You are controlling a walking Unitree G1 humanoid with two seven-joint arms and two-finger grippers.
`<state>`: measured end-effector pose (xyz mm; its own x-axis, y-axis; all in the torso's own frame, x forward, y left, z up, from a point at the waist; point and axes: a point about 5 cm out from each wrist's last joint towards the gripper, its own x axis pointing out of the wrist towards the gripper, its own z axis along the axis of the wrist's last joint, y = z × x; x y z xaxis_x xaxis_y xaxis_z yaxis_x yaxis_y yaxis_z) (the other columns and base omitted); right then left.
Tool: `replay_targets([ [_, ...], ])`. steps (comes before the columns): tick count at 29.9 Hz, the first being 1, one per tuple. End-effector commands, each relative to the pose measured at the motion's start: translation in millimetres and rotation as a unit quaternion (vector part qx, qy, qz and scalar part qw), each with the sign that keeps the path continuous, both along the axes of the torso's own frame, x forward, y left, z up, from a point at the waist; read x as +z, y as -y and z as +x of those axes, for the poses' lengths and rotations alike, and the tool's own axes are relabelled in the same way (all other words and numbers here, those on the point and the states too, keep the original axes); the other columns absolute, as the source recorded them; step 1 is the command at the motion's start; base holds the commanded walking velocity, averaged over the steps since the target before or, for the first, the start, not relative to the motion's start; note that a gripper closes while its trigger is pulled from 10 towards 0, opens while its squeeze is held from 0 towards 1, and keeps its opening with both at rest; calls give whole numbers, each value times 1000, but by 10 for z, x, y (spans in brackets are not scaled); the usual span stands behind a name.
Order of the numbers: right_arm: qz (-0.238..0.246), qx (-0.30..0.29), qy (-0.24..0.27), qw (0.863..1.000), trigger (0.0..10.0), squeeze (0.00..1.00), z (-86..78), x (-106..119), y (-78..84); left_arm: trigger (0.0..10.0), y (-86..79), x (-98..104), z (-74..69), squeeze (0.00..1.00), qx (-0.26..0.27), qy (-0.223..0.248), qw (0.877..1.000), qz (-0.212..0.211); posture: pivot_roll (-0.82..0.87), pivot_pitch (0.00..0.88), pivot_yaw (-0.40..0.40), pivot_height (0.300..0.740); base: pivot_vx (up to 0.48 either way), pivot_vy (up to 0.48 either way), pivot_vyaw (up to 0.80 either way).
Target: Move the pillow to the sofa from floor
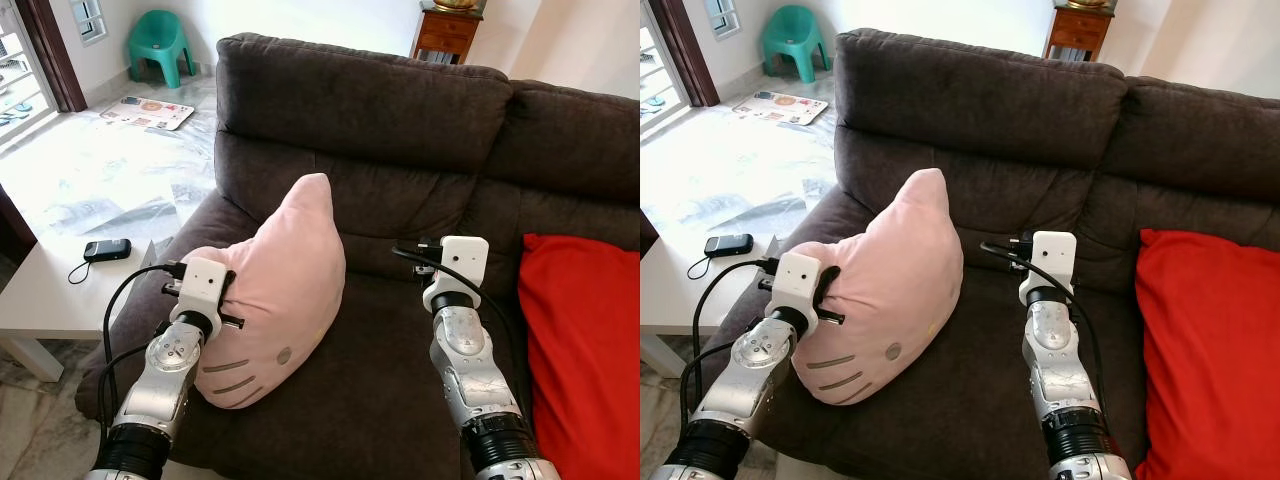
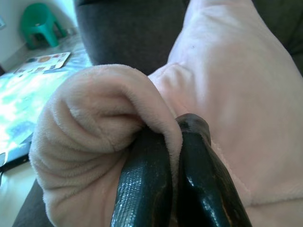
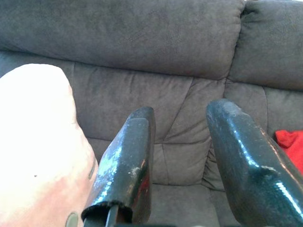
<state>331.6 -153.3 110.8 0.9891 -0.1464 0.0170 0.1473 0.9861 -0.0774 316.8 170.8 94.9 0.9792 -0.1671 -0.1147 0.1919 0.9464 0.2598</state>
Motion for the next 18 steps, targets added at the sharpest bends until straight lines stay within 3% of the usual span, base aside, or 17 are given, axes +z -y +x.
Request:
replay_targets([
  [1,5,-1,14,1000,10000,0,10,69,3,10000,27,-55,-22,0,-15,-8,1000,22,118,0,-103,740,0,0,0],
  [6,5,2,9,1000,10000,0,5,50,-5,10000,-38,-120,-54,0,11,-18,1000,12,122,0,-107,740,0,0,0],
  [7,4,4,8,1000,10000,0,5,45,-10,10000,-51,-132,-56,90,15,-20,1000,10,123,0,-107,740,0,0,0],
  [8,4,5,8,1000,10000,0,6,44,-15,10000,-54,-135,-57,431,17,-20,1000,9,123,0,-108,740,0,0,0],
  [10,5,6,9,1000,10000,0,11,50,-21,10000,-57,-139,-56,1000,20,-21,1000,3,121,0,-108,740,0,0,0],
  [18,4,7,7,1000,10000,0,12,49,-23,10000,-75,-153,-48,1000,36,-21,999,-2,123,0,-113,740,0,0,0],
])
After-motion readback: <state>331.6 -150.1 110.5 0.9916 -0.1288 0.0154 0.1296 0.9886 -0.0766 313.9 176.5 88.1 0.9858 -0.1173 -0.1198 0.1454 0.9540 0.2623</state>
